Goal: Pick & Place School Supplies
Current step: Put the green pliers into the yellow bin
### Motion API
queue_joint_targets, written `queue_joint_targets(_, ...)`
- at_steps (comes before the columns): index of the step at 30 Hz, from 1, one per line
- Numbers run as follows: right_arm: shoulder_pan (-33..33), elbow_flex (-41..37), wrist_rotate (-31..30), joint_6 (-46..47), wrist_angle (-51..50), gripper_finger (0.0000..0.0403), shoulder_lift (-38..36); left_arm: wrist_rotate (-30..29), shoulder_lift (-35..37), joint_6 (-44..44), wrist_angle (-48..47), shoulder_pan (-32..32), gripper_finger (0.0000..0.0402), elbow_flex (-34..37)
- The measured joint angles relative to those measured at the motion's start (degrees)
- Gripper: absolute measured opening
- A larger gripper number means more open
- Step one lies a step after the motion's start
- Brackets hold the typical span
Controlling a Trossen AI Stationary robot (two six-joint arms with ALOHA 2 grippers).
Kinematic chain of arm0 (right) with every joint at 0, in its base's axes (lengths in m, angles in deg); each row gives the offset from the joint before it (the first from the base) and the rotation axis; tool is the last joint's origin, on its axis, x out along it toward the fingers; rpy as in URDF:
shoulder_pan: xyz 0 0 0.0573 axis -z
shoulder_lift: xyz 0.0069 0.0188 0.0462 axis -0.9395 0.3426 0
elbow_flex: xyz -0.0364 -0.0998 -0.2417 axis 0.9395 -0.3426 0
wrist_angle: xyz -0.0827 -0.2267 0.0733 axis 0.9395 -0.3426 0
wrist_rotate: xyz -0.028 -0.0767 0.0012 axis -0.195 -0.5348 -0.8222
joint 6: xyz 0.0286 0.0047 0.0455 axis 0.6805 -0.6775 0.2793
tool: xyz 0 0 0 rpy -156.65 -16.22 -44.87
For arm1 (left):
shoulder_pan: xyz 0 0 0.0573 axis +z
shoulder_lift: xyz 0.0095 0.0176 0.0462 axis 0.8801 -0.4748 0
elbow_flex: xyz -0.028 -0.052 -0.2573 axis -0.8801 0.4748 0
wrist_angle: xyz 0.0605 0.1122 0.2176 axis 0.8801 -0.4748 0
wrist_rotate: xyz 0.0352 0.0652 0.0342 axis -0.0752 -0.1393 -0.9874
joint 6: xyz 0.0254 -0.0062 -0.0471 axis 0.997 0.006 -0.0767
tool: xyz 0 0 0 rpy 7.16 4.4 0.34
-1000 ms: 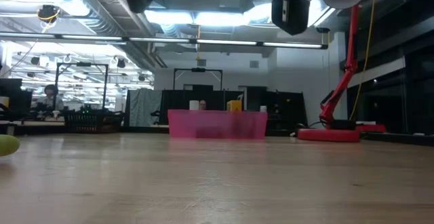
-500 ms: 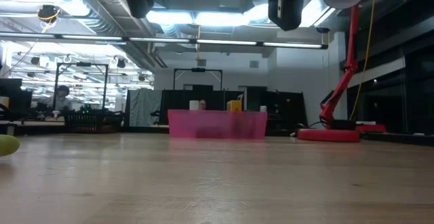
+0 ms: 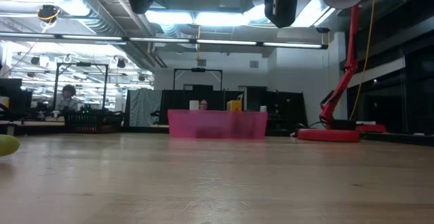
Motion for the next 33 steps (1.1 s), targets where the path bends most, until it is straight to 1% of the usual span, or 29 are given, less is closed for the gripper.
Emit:
queue_joint_targets(5,-0.2,0.0,-2.0,-0.2,0.6,0.0131,0.0,0.0,0.1,-0.4,-0.3,0.0,0.0033,0.0)
queue_joint_targets(10,0.2,-0.1,-3.8,-1.0,3.7,0.0143,0.0,0.3,0.2,-2.1,-2.6,-0.9,0.0033,-0.1)
queue_joint_targets(14,1.0,0.2,-4.5,-1.9,6.2,0.015,-0.3,0.5,-0.1,-4.7,-9.2,-1.9,0.0033,0.3)
queue_joint_targets(18,2.0,0.1,-4.3,-2.4,6.3,0.0152,-0.1,0.7,0.7,-9.7,-15.8,-3.9,0.0033,0.0)
queue_joint_targets(20,2.8,0.1,-4.3,-2.7,6.6,0.0153,-0.1,1.3,1.2,-13.6,-19.4,-5.0,0.0033,0.0)
queue_joint_targets(24,3.9,0.1,-4.5,-3.7,7.8,0.0153,-0.1,3.2,4.1,-22.7,-31.1,-8.2,0.0033,-0.1)
queue_joint_targets(26,4.3,0.1,-3.9,-4.1,8.2,0.0153,-0.1,5.4,5.8,-26.3,-40.2,-9.8,0.0033,-1.1)
queue_joint_targets(28,4.6,0.1,-3.2,-4.4,8.6,0.0153,-0.1,9.0,7.4,-28.9,-49.6,-10.7,0.0033,-4.2)
queue_joint_targets(31,4.8,0.1,-2.5,-5.1,8.4,0.0153,-0.1,14.5,9.3,-30.2,-64.3,-11.3,0.0033,-10.0)
queue_joint_targets(33,4.8,0.1,-2.5,-5.3,8.4,0.0153,-0.1,18.0,10.5,-30.3,-71.1,-11.3,0.0033,-14.5)
